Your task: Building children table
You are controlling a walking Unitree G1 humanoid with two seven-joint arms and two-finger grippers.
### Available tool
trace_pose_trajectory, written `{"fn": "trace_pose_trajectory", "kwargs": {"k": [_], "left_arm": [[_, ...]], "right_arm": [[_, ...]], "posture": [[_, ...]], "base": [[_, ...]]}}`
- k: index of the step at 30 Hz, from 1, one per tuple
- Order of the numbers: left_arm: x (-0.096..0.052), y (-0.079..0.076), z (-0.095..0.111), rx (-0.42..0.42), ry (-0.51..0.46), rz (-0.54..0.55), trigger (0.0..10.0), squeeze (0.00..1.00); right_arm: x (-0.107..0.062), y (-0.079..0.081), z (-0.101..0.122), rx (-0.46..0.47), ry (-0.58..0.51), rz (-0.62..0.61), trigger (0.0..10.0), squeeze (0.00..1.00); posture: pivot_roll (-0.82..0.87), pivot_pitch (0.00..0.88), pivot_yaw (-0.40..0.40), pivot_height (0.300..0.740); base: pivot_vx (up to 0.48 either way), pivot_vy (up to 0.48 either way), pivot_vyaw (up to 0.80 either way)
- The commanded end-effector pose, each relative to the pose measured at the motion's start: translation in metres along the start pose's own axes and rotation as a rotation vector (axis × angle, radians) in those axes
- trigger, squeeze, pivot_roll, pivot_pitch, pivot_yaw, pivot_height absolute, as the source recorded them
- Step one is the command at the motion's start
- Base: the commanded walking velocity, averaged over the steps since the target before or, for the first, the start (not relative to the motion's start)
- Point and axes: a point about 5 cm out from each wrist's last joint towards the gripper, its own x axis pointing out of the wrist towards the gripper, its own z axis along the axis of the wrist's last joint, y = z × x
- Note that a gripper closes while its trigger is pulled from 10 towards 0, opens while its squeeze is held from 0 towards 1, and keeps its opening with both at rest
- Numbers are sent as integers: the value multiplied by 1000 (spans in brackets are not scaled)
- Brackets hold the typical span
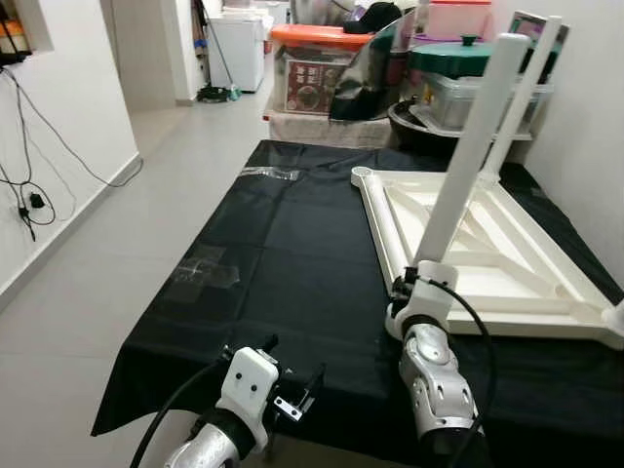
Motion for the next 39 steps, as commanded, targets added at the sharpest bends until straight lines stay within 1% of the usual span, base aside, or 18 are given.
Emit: {"fn": "trace_pose_trajectory", "kwargs": {"k": [1,7,8,11,13,16,17,18,19,20,21,24,25,27,30,36,37,39], "left_arm": [[-1,-1,-2,8,6,-4,10000,0],[0,-1,-2,6,5,-4,10000,0],[0,-1,-2,5,5,-3,10000,0],[0,-1,-2,5,4,-2,10000,0],[1,0,-1,3,2,-1,10000,0],[2,0,-2,3,2,0,10000,0],[2,0,-2,3,2,-1,10000,0],[2,0,-2,3,2,-1,10000,0],[3,0,-2,4,2,-1,10000,0],[3,0,-2,4,2,-1,10000,0],[3,0,-2,6,1,-1,10000,0],[3,1,-2,9,0,-1,10000,0],[3,1,-2,9,0,-1,10000,0],[3,1,-1,12,0,1,10000,0],[3,2,-2,16,1,4,10000,0],[2,2,-2,16,2,4,10000,0],[2,1,-2,16,2,4,10000,0],[2,1,-2,14,2,3,10000,0]], "right_arm": [[-12,36,-3,98,9,102,10000,1000],[-8,41,11,102,-90,195,10000,945],[-6,40,16,97,-126,233,10000,0],[-1,38,24,96,-172,304,10000,0],[11,27,36,27,-250,460,10000,0],[17,22,40,12,-251,555,10000,0],[20,21,40,3,-194,696,10000,0],[20,21,40,3,-194,696,10000,0],[20,23,37,-24,-122,873,10000,0],[20,23,37,-24,-122,873,10000,0],[16,24,33,-48,-34,1072,10000,0],[2,25,25,-101,114,1402,10000,0],[2,25,25,-101,114,1402,10000,0],[-5,29,21,-137,180,1549,10000,0],[-8,39,20,-170,193,1645,10000,0],[-9,54,19,-208,155,1657,10000,0],[-8,59,20,-187,128,1629,0,0],[-7,62,23,-143,82,1592,0,0]], "posture": [[132,0,-66,740],[130,0,-65,740],[127,0,-66,740],[127,0,-67,740],[125,0,-66,740],[125,0,-66,740],[125,0,-64,740],[125,0,-64,740],[127,0,-64,740],[127,0,-64,740],[132,0,-67,740],[136,0,-70,740],[136,0,-70,740],[136,0,-70,740],[147,0,-72,740],[149,0,-71,740],[150,0,-68,740],[147,0,-71,740]], "base": [[0,0,0],[0,0,0],[0,0,0],[0,0,0],[0,0,0],[0,0,0],[0,0,0],[0,0,0],[0,0,0],[0,0,0],[0,0,0],[0,0,0],[0,0,0],[0,0,0],[0,0,0],[0,0,0],[0,0,0],[0,0,0]]}}
